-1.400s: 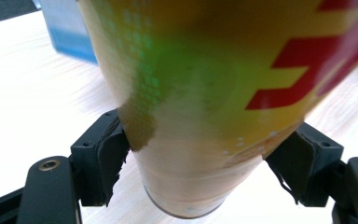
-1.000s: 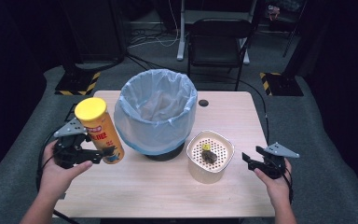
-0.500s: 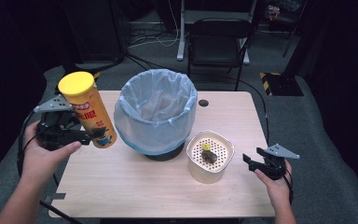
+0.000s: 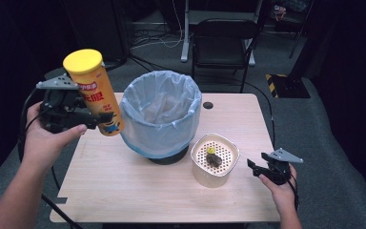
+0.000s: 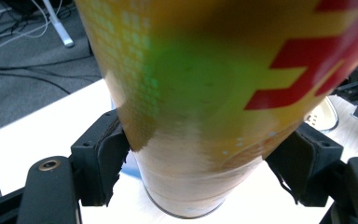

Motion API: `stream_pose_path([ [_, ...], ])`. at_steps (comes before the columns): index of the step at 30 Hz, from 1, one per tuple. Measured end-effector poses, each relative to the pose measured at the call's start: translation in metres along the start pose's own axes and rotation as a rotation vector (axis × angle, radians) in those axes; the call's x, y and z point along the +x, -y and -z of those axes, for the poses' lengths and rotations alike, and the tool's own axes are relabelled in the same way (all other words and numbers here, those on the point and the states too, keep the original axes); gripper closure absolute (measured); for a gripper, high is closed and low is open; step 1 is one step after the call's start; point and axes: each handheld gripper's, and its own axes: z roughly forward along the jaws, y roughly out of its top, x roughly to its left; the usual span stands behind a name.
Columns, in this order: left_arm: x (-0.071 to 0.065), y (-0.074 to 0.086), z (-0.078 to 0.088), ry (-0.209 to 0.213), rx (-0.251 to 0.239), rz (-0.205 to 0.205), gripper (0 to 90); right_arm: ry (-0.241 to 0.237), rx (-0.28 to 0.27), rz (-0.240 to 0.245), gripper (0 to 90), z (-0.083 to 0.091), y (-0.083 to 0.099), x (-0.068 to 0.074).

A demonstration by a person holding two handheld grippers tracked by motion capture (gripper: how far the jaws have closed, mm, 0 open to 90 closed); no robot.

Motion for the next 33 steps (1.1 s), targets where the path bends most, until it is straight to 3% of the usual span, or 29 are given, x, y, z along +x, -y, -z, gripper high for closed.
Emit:
stream_pose_path([
  [8, -0.007, -0.034, -0.013, 0.016, -0.023, -0.025, 24.7, 0.007, 0.007, -0.005, 31.8, -0.001, 0.003, -0.001],
  [14, -0.006, -0.052, -0.036, 0.03, -0.044, -0.024, 24.7, 0.015, 0.024, 0.012, 31.8, -0.004, 0.004, -0.001],
  [23, -0.004, -0.061, -0.077, 0.03, -0.045, -0.013, 24.6, 0.026, 0.018, 0.014, 31.8, -0.004, 0.007, -0.003],
  [29, -0.007, -0.063, -0.102, 0.02, -0.031, -0.042, 24.6, 0.019, 0.025, 0.012, 31.8, -0.006, 0.008, -0.003],
  [33, -0.007, -0.064, -0.116, 0.043, -0.035, -0.025, 24.6, 0.014, 0.034, 0.018, 31.8, -0.008, 0.009, -0.002],
])
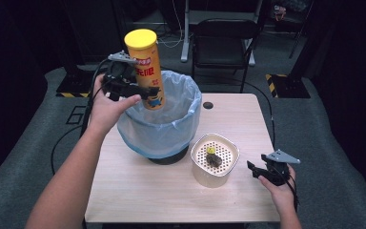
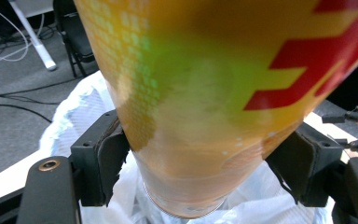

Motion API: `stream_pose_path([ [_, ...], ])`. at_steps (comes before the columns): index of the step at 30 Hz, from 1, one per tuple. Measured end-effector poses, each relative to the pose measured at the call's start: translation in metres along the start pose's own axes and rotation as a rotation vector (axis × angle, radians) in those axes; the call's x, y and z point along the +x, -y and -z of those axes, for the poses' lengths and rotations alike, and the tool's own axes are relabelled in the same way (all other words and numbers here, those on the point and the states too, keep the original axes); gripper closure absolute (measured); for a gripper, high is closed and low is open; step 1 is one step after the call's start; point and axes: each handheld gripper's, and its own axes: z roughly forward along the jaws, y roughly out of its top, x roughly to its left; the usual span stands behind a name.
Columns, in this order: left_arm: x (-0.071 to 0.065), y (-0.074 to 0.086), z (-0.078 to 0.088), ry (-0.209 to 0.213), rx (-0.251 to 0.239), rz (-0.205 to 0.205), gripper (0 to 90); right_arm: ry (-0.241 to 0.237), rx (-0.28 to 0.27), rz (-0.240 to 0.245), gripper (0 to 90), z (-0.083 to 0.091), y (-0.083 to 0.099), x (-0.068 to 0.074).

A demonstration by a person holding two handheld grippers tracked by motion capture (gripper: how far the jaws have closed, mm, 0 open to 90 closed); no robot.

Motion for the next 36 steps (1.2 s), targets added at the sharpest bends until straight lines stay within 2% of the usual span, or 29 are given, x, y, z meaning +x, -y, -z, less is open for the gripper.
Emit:
stream_pose_path([
  [5, 0.0, 0.0, -0.014, -0.007, 0.012, 0.014, 24.6, 0.001, 0.002, 0.007, 31.8, 0.0, 0.0, 0.0],
  [6, 0.001, 0.0, -0.018, -0.002, 0.031, 0.01, 24.6, 0.0, 0.0, 0.004, 31.8, 0.0, 0.0, 0.0],
  [9, 0.001, 0.001, -0.029, -0.017, 0.048, 0.013, 24.6, -0.003, 0.001, 0.008, 31.8, -0.001, 0.001, -0.001],
  [11, 0.001, 0.002, -0.035, -0.009, 0.061, 0.021, 24.5, -0.002, 0.001, 0.003, 31.8, -0.002, 0.001, 0.0],
  [13, 0.002, 0.003, -0.041, -0.009, 0.098, 0.022, 24.5, 0.0, 0.003, 0.01, 31.8, -0.002, 0.002, 0.0],
  [15, 0.001, 0.004, -0.044, -0.016, 0.107, 0.028, 24.4, -0.001, 0.004, 0.009, 31.7, -0.002, 0.002, -0.001],
  [16, 0.001, 0.004, -0.045, -0.017, 0.118, 0.018, 24.4, -0.006, 0.0, 0.008, 31.7, -0.002, 0.002, -0.001],
  [17, 0.001, 0.005, -0.047, -0.005, 0.133, 0.016, 24.3, -0.006, -0.001, -0.002, 31.7, -0.002, 0.002, -0.001],
  [18, 0.001, 0.006, -0.05, 0.007, 0.152, 0.021, 24.2, -0.001, 0.002, 0.012, 31.7, -0.002, 0.002, -0.002],
  [19, 0.001, 0.006, -0.051, 0.007, 0.167, 0.023, 23.9, 0.006, 0.004, -0.006, 31.7, -0.002, 0.002, -0.002],
  [20, 0.0, 0.006, -0.051, -0.016, 0.166, 0.018, 22.9, 0.001, 0.003, 0.002, 31.8, -0.003, 0.002, -0.003],
  [21, -0.001, 0.006, -0.051, -0.032, 0.147, 0.026, 19.5, -0.001, 0.005, 0.007, 31.7, -0.003, 0.003, -0.004],
  [23, 0.001, 0.005, -0.049, -0.031, 0.137, 0.023, 15.9, -0.002, 0.007, 0.002, 31.7, -0.002, 0.003, -0.003],
  [24, 0.001, 0.005, -0.044, -0.015, 0.116, 0.034, 15.2, 0.003, -0.004, -0.007, 31.7, -0.002, 0.003, -0.003],
  [26, 0.001, 0.005, -0.043, -0.016, 0.116, 0.029, 15.2, 0.0, -0.003, 0.001, 31.7, -0.002, 0.003, -0.004],
  [28, 0.0, 0.007, -0.037, -0.023, 0.112, 0.02, 15.2, 0.0, 0.001, -0.012, 31.7, -0.003, 0.004, -0.004],
  [31, 0.006, 0.011, -0.023, -0.022, 0.09, 0.033, 15.5, -0.005, 0.012, -0.005, 31.7, -0.004, 0.004, -0.004],
  [32, 0.006, 0.011, -0.023, -0.022, 0.09, 0.033, 15.7, -0.005, 0.012, -0.005, 31.7, -0.004, 0.004, -0.004],
  [36, 0.02, 0.023, 0.002, -0.044, 0.079, 0.043, 16.8, 0.001, 0.013, 0.009, 31.6, -0.002, 0.005, -0.002],
])
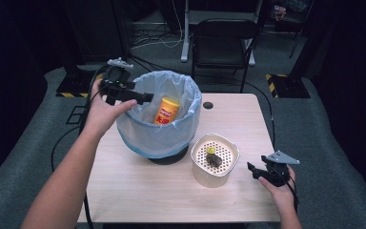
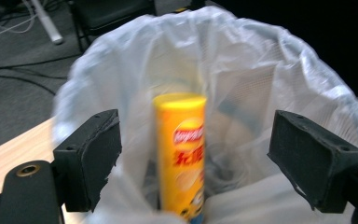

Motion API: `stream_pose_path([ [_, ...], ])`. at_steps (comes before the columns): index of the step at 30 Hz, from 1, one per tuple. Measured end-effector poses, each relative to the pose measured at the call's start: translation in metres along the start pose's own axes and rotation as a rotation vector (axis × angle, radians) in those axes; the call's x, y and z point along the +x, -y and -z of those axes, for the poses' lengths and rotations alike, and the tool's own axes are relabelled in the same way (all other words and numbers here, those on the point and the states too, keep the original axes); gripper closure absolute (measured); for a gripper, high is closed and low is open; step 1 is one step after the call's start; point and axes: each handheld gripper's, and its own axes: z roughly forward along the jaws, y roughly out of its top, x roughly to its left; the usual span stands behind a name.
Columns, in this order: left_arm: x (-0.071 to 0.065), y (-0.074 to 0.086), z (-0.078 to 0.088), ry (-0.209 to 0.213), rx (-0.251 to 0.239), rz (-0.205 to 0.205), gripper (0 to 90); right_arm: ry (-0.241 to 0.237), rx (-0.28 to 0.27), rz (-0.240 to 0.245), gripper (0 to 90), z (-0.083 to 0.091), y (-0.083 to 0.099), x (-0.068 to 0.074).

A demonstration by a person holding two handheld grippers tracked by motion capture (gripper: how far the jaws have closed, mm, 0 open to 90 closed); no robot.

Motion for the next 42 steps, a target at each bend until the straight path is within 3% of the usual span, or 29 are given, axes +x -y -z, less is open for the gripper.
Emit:
stream_pose_path([
  [7, 0.018, 0.027, 0.034, -0.028, -0.037, 0.041, 18.5, 0.004, -0.01, -0.015, 31.6, 0.002, -0.001, 0.0],
  [10, 0.024, 0.038, 0.047, -0.029, -0.047, 0.059, 23.3, 0.002, -0.008, -0.01, 31.6, 0.001, -0.001, 0.001],
  [12, 0.029, 0.045, 0.053, -0.019, -0.045, 0.081, 29.3, 0.01, -0.01, -0.007, 31.6, 0.001, -0.001, 0.001],
  [16, 0.034, 0.057, 0.061, -0.017, -0.051, 0.092, 30.9, 0.007, -0.001, -0.009, 31.5, 0.0, -0.001, 0.001],
  [18, 0.037, 0.07, 0.066, -0.021, -0.058, 0.096, 30.9, 0.007, 0.0, -0.006, 31.5, 0.0, -0.001, 0.001],
  [22, 0.04, 0.089, 0.067, -0.052, -0.042, 0.098, 30.8, 0.01, -0.01, -0.003, 31.5, 0.001, -0.001, 0.001],
  [24, 0.042, 0.099, 0.067, -0.048, -0.036, 0.101, 30.8, 0.014, -0.005, -0.009, 31.5, 0.001, -0.001, 0.001],
  [27, 0.041, 0.109, 0.068, -0.048, -0.048, 0.098, 30.8, 0.01, -0.002, -0.002, 31.5, 0.001, -0.001, 0.001],
  [31, 0.042, 0.14, 0.064, -0.043, -0.075, 0.107, 30.9, 0.005, -0.002, -0.004, 31.5, -0.001, -0.001, 0.002],
  [32, 0.042, 0.14, 0.064, -0.043, -0.075, 0.107, 31.0, 0.005, -0.002, -0.004, 31.5, -0.001, -0.001, 0.002],
  [39, 0.045, 0.189, 0.045, -0.044, -0.095, 0.132, 31.1, 0.008, 0.001, 0.001, 31.6, -0.002, 0.0, 0.002],
  [40, 0.045, 0.189, 0.045, -0.044, -0.095, 0.132, 31.0, 0.004, 0.001, -0.005, 31.6, -0.002, 0.0, 0.002],
  [42, 0.046, 0.211, 0.038, -0.054, -0.112, 0.157, 31.1, 0.004, 0.007, 0.004, 31.5, -0.002, 0.001, 0.001],
])
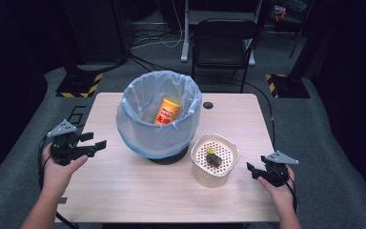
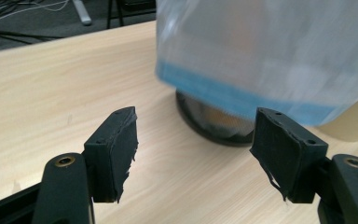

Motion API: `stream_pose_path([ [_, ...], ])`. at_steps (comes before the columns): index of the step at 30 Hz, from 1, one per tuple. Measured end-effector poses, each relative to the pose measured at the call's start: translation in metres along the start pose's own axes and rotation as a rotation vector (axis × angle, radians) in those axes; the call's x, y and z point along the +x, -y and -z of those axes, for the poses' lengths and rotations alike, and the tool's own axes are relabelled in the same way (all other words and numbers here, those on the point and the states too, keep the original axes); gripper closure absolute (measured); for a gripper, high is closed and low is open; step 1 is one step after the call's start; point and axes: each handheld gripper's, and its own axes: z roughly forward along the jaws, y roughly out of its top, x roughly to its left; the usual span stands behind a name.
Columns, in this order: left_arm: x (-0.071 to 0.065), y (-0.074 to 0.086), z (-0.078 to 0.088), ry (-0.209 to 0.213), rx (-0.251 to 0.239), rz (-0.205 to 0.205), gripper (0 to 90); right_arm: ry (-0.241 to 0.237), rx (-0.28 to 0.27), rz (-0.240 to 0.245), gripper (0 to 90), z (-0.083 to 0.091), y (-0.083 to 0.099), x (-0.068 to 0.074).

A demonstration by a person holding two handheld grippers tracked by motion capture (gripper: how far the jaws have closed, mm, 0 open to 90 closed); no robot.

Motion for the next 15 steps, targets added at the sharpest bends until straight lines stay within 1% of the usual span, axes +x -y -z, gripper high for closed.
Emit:
stream_pose_path([
  [2, 0.003, 0.015, -0.002, -0.006, 0.003, 0.01, 31.1, -0.003, 0.0, -0.01, 31.5, -0.001, 0.001, 0.0],
  [4, 0.007, 0.031, -0.005, -0.002, 0.014, 0.032, 31.1, 0.002, 0.0, -0.012, 31.5, -0.002, 0.001, 0.001],
  [5, 0.007, 0.031, -0.005, -0.002, 0.014, 0.032, 31.1, 0.002, 0.0, -0.012, 31.5, -0.002, 0.001, 0.001],
  [6, 0.01, 0.042, -0.006, -0.008, 0.018, 0.041, 31.1, 0.001, 0.001, -0.003, 31.5, -0.002, 0.001, 0.0],
  [7, 0.013, 0.048, -0.007, -0.008, 0.023, 0.037, 31.0, -0.001, -0.001, -0.004, 31.5, -0.003, 0.001, 0.0],
  [8, 0.014, 0.054, -0.007, -0.004, 0.027, 0.046, 31.0, -0.006, 0.002, -0.008, 31.5, -0.003, 0.001, 0.001],
  [9, 0.017, 0.06, -0.008, -0.004, 0.026, 0.051, 31.0, -0.003, 0.006, 0.006, 31.5, -0.003, 0.002, 0.001],
  [11, 0.021, 0.072, -0.009, 0.0, 0.035, 0.062, 31.0, 0.004, 0.015, 0.01, 31.5, -0.004, 0.002, 0.002],
  [12, 0.021, 0.072, -0.009, 0.0, 0.035, 0.062, 30.9, 0.004, 0.015, 0.01, 31.5, -0.004, 0.002, 0.002],
  [13, 0.024, 0.081, -0.01, -0.011, 0.035, 0.071, 30.5, 0.005, 0.024, 0.019, 31.5, -0.005, 0.003, 0.002],
  [14, 0.025, 0.087, -0.012, -0.016, 0.029, 0.076, 30.2, -0.002, 0.023, 0.009, 31.0, -0.006, 0.004, 0.002],
  [15, 0.026, 0.092, -0.013, -0.022, 0.032, 0.077, 29.9, 0.006, 0.033, 0.018, 30.3, -0.007, 0.005, 0.002],
])
